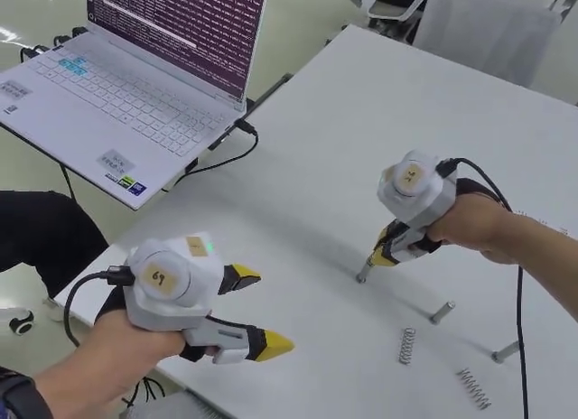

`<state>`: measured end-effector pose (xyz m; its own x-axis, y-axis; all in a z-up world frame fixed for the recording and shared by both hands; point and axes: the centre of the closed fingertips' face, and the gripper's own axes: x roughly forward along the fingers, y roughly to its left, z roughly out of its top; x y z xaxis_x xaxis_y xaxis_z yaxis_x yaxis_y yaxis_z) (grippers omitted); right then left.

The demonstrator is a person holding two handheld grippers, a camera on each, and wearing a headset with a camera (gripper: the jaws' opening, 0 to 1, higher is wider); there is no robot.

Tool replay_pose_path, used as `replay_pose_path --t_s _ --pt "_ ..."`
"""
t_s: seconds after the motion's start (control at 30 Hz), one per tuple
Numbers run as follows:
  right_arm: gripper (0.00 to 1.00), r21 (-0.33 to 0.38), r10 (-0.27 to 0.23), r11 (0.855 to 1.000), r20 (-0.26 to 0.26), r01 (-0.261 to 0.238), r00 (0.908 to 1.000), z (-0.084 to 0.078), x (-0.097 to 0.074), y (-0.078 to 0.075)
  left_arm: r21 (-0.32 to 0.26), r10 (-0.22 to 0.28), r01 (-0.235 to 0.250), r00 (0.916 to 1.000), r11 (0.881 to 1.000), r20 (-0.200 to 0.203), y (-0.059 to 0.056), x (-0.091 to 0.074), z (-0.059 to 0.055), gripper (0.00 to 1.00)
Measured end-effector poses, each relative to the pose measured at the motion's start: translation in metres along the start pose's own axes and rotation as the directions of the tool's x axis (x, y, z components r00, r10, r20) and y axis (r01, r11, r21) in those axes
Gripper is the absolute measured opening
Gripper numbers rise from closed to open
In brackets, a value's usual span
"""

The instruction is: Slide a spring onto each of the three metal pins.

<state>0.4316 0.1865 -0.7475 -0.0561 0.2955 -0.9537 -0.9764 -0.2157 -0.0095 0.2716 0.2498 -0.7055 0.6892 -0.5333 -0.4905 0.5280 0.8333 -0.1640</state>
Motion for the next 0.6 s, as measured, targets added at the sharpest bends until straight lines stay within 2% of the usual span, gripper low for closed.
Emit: replay_pose_path --t_s 0.6 --pt "0.09 -0.044 0.021 0.999 -0.063 -0.024 0.9978 -0.004 0.028 0.002 -0.011 0.011 -0.011 0.9999 1.000 0.001 0.005 -0.003 -0.002 0.56"
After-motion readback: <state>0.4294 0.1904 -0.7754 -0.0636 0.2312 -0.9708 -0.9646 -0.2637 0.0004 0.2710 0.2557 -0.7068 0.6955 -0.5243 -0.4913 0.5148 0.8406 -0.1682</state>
